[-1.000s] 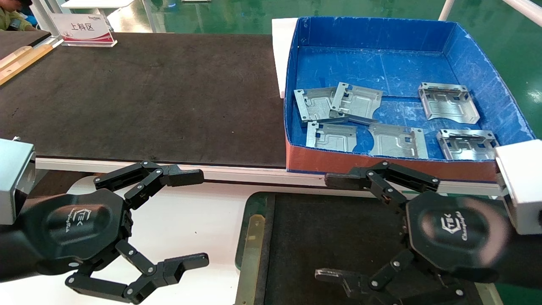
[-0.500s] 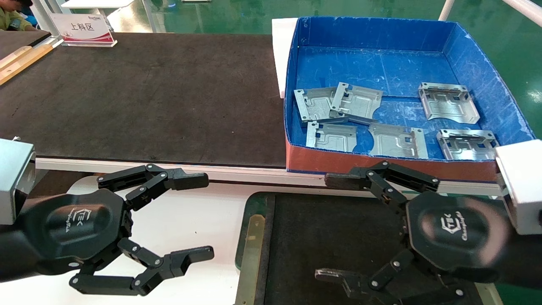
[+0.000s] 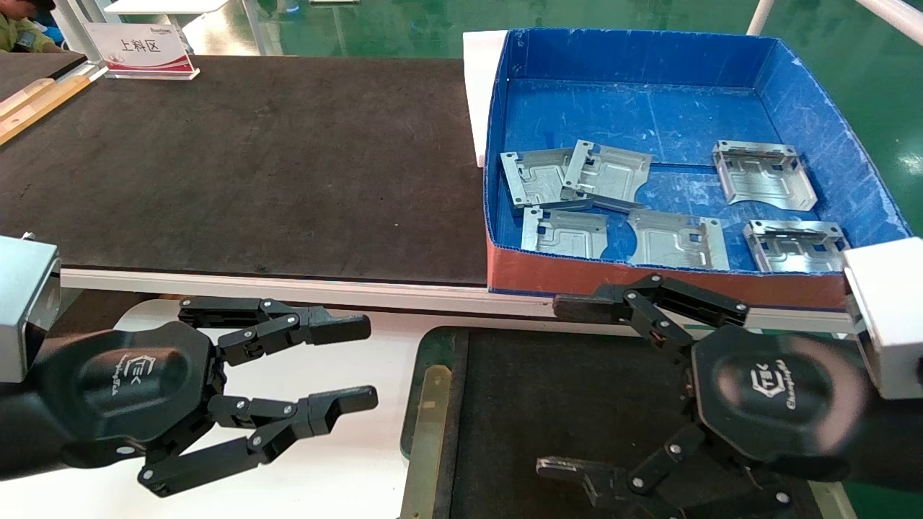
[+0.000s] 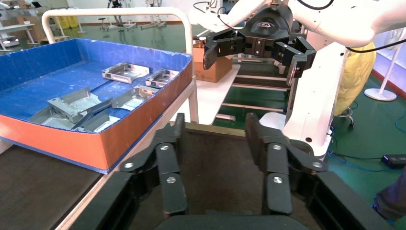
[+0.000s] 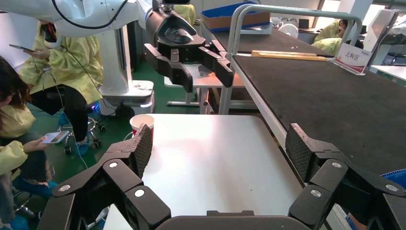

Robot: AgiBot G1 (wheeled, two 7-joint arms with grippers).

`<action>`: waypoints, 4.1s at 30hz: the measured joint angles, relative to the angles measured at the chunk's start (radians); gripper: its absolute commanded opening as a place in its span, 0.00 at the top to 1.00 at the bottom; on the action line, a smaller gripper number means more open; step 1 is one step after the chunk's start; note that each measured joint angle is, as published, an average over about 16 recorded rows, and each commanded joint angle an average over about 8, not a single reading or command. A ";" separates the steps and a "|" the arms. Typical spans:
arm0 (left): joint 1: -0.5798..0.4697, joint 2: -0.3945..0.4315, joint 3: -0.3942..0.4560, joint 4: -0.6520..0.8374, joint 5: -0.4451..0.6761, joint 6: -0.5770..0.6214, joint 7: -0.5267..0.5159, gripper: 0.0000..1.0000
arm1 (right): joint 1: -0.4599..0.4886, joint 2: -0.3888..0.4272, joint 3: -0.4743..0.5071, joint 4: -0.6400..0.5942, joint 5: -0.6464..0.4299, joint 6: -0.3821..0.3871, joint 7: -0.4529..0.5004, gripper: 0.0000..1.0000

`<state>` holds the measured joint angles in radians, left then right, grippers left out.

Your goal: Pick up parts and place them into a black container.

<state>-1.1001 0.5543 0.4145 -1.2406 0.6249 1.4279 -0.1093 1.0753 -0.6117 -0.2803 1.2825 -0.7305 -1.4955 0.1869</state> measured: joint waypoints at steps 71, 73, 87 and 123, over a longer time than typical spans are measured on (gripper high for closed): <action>0.000 0.000 0.000 0.000 0.000 0.000 0.000 0.00 | 0.102 -0.053 -0.026 -0.118 -0.139 0.151 0.006 0.00; 0.000 0.000 0.000 0.000 0.000 0.000 0.000 0.00 | 0.132 -0.068 -0.034 -0.161 -0.165 0.167 0.001 0.00; 0.000 0.000 0.000 0.000 0.000 0.000 0.000 0.00 | 0.395 -0.185 -0.092 -0.600 -0.357 0.282 -0.107 0.00; 0.000 0.000 0.000 0.000 0.000 0.000 0.000 0.00 | 0.755 -0.414 -0.204 -1.333 -0.597 0.708 -0.032 0.00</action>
<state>-1.1001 0.5542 0.4145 -1.2405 0.6249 1.4279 -0.1092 1.8307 -1.0262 -0.4845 -0.0507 -1.3273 -0.7878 0.1546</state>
